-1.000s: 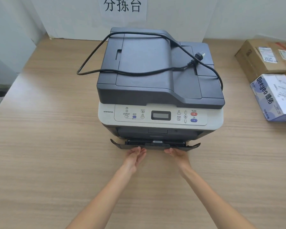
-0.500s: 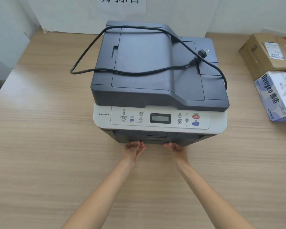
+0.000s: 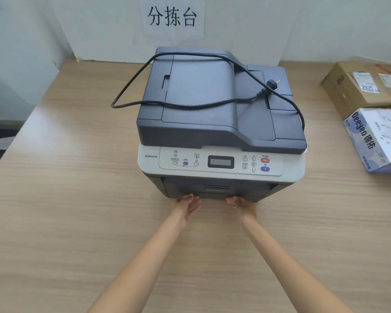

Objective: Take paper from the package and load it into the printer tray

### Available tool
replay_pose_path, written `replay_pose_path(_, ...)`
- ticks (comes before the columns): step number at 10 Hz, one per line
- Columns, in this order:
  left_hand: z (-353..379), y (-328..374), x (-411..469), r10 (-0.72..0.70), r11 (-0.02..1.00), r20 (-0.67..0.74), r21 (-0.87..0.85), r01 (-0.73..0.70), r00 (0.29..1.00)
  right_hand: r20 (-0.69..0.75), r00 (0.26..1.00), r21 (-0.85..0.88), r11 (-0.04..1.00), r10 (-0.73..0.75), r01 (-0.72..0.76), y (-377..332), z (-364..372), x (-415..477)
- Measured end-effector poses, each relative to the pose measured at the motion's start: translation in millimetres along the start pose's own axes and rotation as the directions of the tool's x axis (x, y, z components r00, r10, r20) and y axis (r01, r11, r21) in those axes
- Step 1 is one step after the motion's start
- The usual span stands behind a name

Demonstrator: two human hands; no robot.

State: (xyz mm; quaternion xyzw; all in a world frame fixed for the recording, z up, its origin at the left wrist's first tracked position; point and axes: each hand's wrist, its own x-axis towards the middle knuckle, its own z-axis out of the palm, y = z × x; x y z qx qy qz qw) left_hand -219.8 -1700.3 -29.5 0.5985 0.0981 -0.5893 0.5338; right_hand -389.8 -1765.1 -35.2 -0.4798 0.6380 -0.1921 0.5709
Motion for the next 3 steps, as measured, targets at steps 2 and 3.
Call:
replay_pose_path(2, -2, 12, -50, 0.103, 0.987, 0.074, 0.117, -0.111, 0.992, 0.029, 0.998, 0.040, 0.998, -0.055, 0.054, -15, -17, -30)
replay_pose_path(3, -4, 17, -81, 0.130, 0.958, 0.119, 0.242, -0.156, 0.984, 0.048, 0.994, -0.010, 0.995, -0.101, 0.102, -21, -28, -54)
